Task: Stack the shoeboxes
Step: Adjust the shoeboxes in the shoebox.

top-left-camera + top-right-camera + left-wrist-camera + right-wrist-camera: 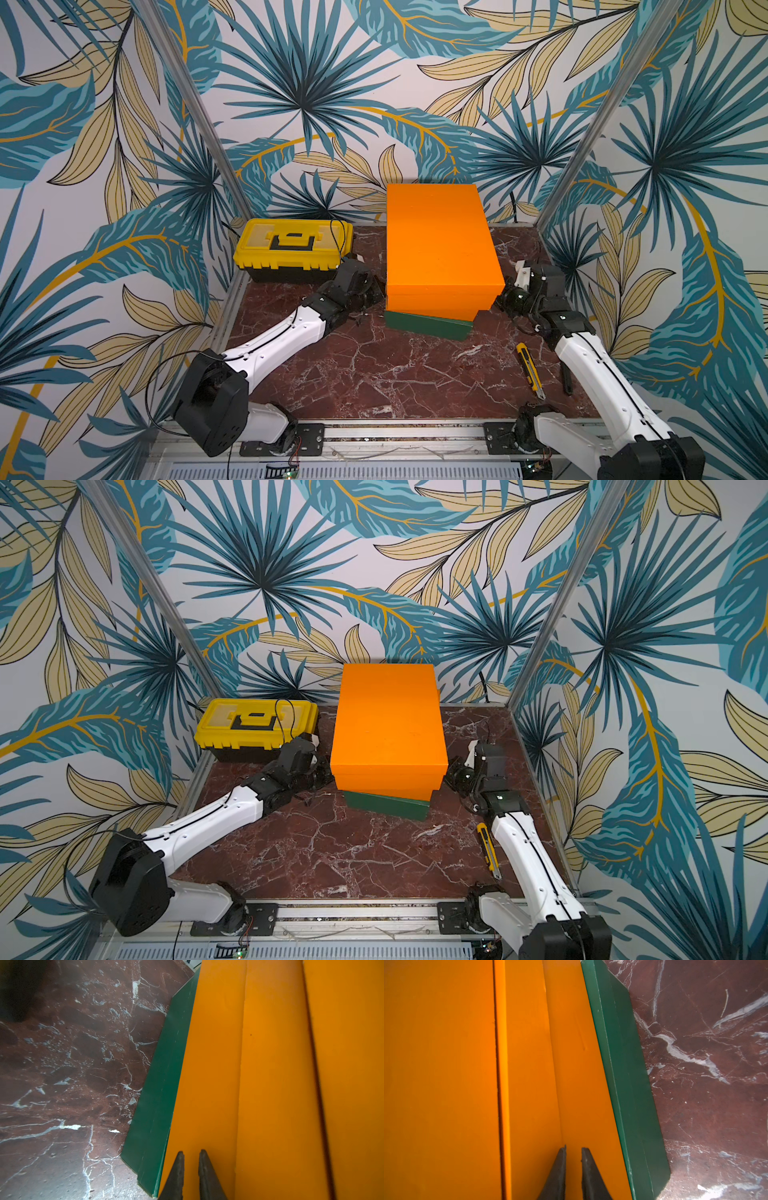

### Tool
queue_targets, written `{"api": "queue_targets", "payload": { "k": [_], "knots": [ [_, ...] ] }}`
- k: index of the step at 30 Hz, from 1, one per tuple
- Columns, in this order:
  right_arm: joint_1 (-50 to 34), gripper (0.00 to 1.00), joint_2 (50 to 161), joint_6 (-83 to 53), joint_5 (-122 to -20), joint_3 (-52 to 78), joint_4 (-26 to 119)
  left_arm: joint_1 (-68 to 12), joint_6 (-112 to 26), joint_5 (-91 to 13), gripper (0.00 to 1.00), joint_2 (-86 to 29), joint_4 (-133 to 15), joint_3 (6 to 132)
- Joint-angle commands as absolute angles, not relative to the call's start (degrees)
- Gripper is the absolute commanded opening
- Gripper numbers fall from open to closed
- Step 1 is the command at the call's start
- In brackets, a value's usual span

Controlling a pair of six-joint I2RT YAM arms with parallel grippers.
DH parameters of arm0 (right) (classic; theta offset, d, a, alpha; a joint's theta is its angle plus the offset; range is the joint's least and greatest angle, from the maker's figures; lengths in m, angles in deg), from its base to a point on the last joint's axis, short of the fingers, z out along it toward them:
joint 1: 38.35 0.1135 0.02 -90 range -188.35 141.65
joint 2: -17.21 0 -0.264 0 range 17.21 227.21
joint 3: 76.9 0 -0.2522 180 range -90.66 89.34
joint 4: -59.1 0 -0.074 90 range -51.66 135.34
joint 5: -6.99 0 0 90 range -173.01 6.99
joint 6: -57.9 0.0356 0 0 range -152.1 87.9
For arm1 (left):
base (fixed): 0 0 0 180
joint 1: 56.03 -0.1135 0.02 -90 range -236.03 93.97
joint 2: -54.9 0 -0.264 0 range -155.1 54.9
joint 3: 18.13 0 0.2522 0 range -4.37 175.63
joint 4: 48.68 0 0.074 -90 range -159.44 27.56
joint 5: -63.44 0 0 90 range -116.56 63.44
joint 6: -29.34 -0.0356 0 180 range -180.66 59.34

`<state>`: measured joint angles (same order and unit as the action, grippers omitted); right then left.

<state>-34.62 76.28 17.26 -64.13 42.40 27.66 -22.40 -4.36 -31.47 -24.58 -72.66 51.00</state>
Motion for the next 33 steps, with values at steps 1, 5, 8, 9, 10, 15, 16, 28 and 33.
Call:
{"api": "queue_targets", "payload": {
  "k": [1,5,8,9,10,15,16,28,33],
  "knots": [
    [-30.9,0.17,74.2,18.8,-63.1,44.6,27.2,-21.9,-5.8,-33.4,0.17,-26.2,-72.2,53.7],
    [-28.9,0.16,72.7,19.3,-65.7,45.9,26.1,-22.0,-6.2,-33.7,0.17,-27.6,-72.2,54.6],
    [-28.4,0.16,71.6,20.2,-66.3,47.5,26.6,-22.1,-6.3,-34.3,0.17,-28.7,-72.2,55.1],
    [-28.3,0.16,71.2,20.4,-66.5,47.8,26.6,-22.2,-6.4,-34.5,0.17,-29.0,-72.2,55.4],
    [-28.2,0.16,70.9,20.5,-66.7,48.0,26.7,-22.2,-6.3,-34.7,0.17,-29.3,-72.2,55.5],
    [-28.0,0.16,70.2,20.9,-66.6,47.9,26.4,-22.3,-6.9,-34.5,0.17,-29.8,-72.2,56.1],
    [-27.7,0.16,70.1,20.9,-66.7,47.8,26.4,-22.3,-7.0,-34.4,0.17,-29.8,-72.2,56.2],
    [-25.9,0.15,68.5,21.1,-67.5,48.6,25.2,-22.3,-7.3,-35.4,0.17,-32.5,-72.1,58.8],
    [-25.9,0.15,69.0,19.1,-69.6,48.1,24.6,-22.3,-7.1,-35.3,0.17,-31.9,-72.2,58.4]
  ]
}}
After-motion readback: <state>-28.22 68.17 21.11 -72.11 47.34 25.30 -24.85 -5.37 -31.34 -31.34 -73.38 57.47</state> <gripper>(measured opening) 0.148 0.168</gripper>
